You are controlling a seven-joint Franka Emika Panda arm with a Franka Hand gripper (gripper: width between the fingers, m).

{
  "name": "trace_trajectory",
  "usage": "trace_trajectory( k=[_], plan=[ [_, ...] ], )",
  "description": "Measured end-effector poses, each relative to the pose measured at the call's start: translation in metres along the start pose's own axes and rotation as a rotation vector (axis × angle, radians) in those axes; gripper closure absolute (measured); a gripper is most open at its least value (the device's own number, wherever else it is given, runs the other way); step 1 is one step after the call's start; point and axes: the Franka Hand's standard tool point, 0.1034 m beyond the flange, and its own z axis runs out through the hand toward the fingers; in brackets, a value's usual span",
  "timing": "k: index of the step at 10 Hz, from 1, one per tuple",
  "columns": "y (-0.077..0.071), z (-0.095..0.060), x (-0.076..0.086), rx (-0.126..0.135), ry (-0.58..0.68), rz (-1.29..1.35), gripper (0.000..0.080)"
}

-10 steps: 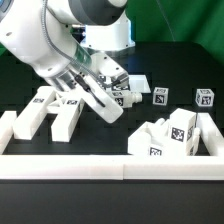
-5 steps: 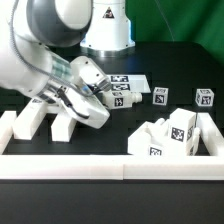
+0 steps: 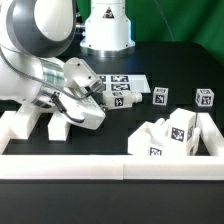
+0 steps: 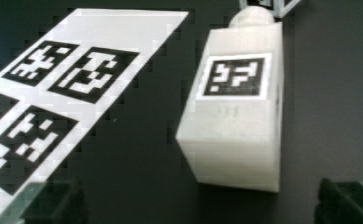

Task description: Assemble chair

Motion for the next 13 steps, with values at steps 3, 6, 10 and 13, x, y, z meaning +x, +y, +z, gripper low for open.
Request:
trace_trajectory(
  k=[3,6,10,13],
  plan=[
    [-0.012,-0.001,-0.016,-0.003,0.010,0.019,0.0151],
    [-0.012,-0.001,-0.016,0.001,0.013,0.018,0.0151],
    [-0.023,-0.001,-0.030,-0.002,0.137,-0.121,0.0151],
    [-0.023,-0.002,-0.033,-0.001,0.137,-0.142,0.0151]
  ],
)
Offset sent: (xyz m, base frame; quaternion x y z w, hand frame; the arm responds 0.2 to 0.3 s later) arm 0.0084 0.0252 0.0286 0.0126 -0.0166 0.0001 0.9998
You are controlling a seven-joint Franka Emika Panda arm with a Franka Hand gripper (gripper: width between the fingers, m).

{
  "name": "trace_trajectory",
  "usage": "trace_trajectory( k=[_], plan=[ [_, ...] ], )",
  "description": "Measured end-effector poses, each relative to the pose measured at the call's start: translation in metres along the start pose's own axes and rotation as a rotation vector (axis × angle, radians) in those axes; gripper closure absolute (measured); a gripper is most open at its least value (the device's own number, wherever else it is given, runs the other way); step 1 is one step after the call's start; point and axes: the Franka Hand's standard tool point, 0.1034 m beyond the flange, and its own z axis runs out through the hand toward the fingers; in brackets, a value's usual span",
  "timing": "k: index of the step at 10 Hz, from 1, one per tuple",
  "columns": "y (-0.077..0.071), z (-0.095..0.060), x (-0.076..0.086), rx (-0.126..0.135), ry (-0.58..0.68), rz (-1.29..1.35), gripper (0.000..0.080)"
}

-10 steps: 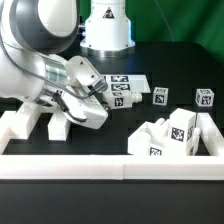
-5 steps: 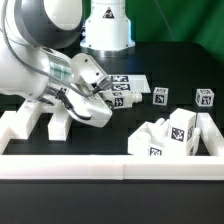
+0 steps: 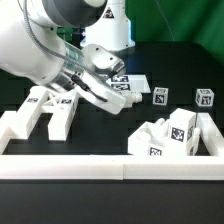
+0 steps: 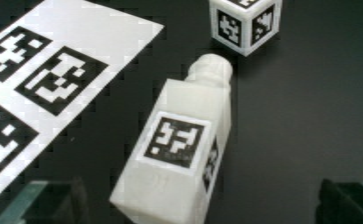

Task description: Assemble chair

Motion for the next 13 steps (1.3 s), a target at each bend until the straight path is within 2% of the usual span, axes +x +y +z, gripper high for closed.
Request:
trace_trajectory(
  k=[5,9,11,12,13],
  plan=[
    [0.009,0.013,0.004,0.000,0.015,0.022,0.0151],
    [0.002,0.024,0.005,-0.010,0.046,0.013,0.0151],
    [0.000,0.027,0.005,-0.013,0.055,0.009,0.0177],
    [0.000,0.027,0.005,-0.012,0.056,0.008,0.0367],
    [-0.001,0.027,0.005,-0.012,0.056,0.008,0.0367]
  ],
)
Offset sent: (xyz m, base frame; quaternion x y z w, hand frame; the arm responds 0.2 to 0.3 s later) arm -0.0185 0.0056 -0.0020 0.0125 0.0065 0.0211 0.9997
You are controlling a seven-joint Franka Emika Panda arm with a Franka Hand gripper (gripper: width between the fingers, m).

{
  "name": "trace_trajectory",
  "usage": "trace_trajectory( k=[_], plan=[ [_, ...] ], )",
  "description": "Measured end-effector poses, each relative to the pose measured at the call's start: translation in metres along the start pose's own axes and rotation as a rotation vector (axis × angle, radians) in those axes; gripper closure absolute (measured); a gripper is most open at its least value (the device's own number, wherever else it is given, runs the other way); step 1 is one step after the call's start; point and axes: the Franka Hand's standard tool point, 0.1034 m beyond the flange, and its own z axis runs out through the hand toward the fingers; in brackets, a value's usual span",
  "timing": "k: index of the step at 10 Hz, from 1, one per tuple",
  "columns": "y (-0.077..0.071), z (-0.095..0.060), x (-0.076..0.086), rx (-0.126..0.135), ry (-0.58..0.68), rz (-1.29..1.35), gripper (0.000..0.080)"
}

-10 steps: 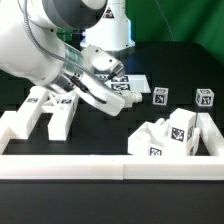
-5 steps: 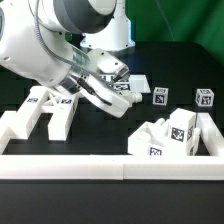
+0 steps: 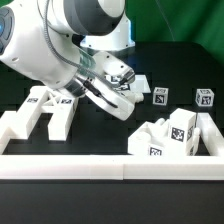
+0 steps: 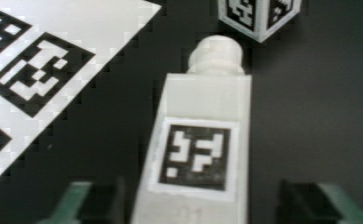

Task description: Assemble chair

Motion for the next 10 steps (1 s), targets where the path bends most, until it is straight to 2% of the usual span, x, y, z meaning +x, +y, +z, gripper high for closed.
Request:
trace_trajectory(
  k=[1,5,7,8,10],
  plan=[
    [-0.001,-0.001,-0.001,0.001,0.000,-0.002,0.0505],
    [-0.002,-0.001,-0.001,0.001,0.002,-0.006,0.0506],
    [-0.004,-0.013,-0.001,-0.008,0.007,-0.024,0.0506],
    [-0.009,-0.019,-0.003,-0.004,0.008,-0.033,0.0505],
    [-0.017,-0.034,-0.017,-0.012,-0.025,-0.055,0.0505]
  ],
)
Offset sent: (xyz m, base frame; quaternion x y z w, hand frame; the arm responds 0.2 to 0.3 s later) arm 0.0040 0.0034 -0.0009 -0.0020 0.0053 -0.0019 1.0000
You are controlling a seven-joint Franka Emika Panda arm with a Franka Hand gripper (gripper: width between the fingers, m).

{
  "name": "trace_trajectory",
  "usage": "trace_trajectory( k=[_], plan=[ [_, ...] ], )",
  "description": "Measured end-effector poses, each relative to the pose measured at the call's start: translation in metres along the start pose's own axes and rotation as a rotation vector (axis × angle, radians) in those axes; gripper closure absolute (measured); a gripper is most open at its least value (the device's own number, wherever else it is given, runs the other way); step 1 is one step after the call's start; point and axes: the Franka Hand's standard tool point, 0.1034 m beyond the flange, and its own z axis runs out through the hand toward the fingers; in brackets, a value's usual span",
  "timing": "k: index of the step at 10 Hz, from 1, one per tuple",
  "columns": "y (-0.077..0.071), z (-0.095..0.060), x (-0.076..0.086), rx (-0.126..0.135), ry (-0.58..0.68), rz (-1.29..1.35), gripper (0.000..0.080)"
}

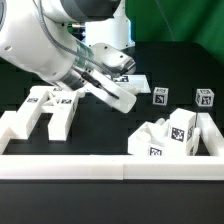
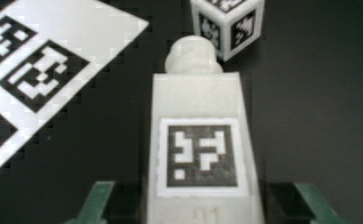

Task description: Assemble chair

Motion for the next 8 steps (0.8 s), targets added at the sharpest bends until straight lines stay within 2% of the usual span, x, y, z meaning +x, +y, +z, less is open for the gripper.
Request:
trace_trajectory(
  k=[4,5,7,8],
  plan=[
    [-0.001,-0.001,0.002,-0.002,0.007,-0.012,0.0505],
    [-0.009,-0.014,-0.002,-0.012,0.024,-0.048,0.0505],
    [-0.036,-0.037,-0.014,-0.018,0.023,-0.087,0.0505],
    [-0.049,-0.045,-0.017,-0.034,0.003,-0.096,0.0505]
  ],
)
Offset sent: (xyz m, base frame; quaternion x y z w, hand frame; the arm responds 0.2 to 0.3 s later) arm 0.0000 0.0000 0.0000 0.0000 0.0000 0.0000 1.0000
